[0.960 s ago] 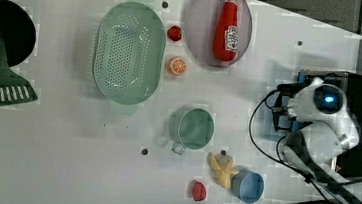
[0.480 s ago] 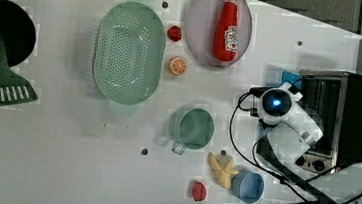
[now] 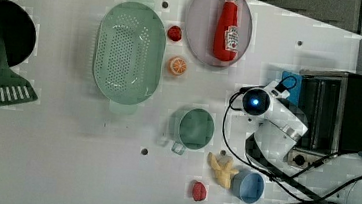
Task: Flap open oven.
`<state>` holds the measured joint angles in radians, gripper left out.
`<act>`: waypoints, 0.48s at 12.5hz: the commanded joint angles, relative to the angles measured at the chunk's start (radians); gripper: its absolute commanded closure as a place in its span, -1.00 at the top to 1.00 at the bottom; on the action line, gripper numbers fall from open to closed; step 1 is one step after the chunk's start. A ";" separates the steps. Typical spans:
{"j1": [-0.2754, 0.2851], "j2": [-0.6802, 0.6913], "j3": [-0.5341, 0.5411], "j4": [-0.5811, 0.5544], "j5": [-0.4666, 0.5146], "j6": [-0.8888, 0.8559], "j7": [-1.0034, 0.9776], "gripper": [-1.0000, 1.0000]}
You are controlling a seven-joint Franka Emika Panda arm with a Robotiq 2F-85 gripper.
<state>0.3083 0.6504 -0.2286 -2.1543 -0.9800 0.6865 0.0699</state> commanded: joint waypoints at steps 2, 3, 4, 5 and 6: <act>-0.005 -0.070 -0.015 0.037 0.043 0.085 0.059 -0.65; -0.007 -0.109 -0.016 0.037 0.089 0.095 0.059 -0.65; -0.010 -0.154 -0.016 0.037 0.142 0.097 0.057 -0.65; -0.012 -0.202 -0.016 0.037 0.199 0.097 0.057 -0.65; -0.015 -0.251 -0.017 0.037 0.268 0.096 0.057 -0.65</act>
<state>0.2971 0.4836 -0.2343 -2.1484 -0.6943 0.7515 0.0759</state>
